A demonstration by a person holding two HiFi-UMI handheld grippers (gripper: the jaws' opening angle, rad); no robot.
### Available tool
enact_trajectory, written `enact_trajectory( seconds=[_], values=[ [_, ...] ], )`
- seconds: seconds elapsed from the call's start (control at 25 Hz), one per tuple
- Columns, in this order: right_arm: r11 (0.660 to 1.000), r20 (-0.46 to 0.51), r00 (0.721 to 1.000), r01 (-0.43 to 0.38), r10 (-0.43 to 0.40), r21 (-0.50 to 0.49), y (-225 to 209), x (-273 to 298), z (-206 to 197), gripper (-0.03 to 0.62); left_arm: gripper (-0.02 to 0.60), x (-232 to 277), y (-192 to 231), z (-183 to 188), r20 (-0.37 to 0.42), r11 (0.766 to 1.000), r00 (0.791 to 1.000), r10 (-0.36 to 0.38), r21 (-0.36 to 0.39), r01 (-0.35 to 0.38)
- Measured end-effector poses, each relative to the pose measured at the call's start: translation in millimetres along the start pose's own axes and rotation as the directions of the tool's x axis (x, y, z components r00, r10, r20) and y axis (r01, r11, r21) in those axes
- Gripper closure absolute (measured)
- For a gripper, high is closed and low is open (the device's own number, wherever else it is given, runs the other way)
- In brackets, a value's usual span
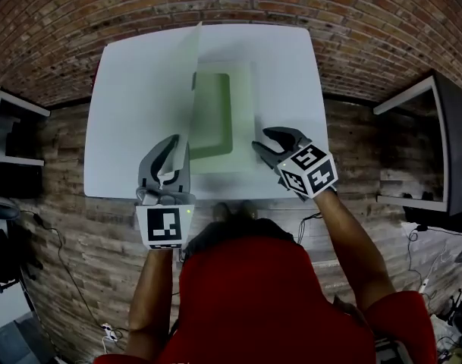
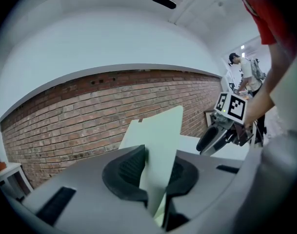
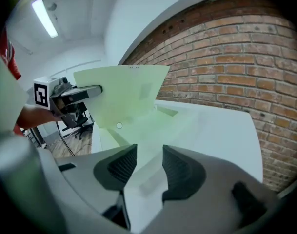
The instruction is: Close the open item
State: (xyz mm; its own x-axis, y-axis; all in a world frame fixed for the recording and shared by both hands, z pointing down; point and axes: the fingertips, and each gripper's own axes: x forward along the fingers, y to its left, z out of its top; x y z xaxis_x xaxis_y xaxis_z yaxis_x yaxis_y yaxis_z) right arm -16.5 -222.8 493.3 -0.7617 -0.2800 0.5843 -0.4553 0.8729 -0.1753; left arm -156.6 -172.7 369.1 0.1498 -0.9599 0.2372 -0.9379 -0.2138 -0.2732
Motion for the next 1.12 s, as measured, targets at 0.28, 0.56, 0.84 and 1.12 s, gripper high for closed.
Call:
enact_trajectory(
  seconds=[0.28, 0.56, 0.84, 1.12],
  values=[
    [0.988, -0.042, 0.993, -0.107, 0.112, 0.112, 8.2, 7.5, -20.3, 0.436, 0.534, 18.9, -42.6, -10.1, -0.055, 0.993, 0.994, -0.090, 0.074, 0.094],
    [0.984, -0.045, 0.991, -0.121, 0.128, 0.129, 9.1, 13.4, -23.6, 0.436, 0.526, 38.1, -74.2, -21.2, -0.090, 0.977, 0.987, -0.135, 0.152, 0.147],
    [0.985, -0.036, 0.991, -0.123, 0.129, 0.124, 8.9, 14.3, -23.4, 0.437, 0.471, 50.4, -115.1, -48.0, -0.187, 0.931, 0.962, -0.199, 0.272, 0.245],
    [0.987, -0.024, 0.991, -0.125, 0.128, 0.098, 9.3, 14.4, -22.6, 0.437, 0.406, 59.1, -141.3, -74.2, -0.305, 0.874, 0.920, -0.244, 0.343, 0.345]
  ],
)
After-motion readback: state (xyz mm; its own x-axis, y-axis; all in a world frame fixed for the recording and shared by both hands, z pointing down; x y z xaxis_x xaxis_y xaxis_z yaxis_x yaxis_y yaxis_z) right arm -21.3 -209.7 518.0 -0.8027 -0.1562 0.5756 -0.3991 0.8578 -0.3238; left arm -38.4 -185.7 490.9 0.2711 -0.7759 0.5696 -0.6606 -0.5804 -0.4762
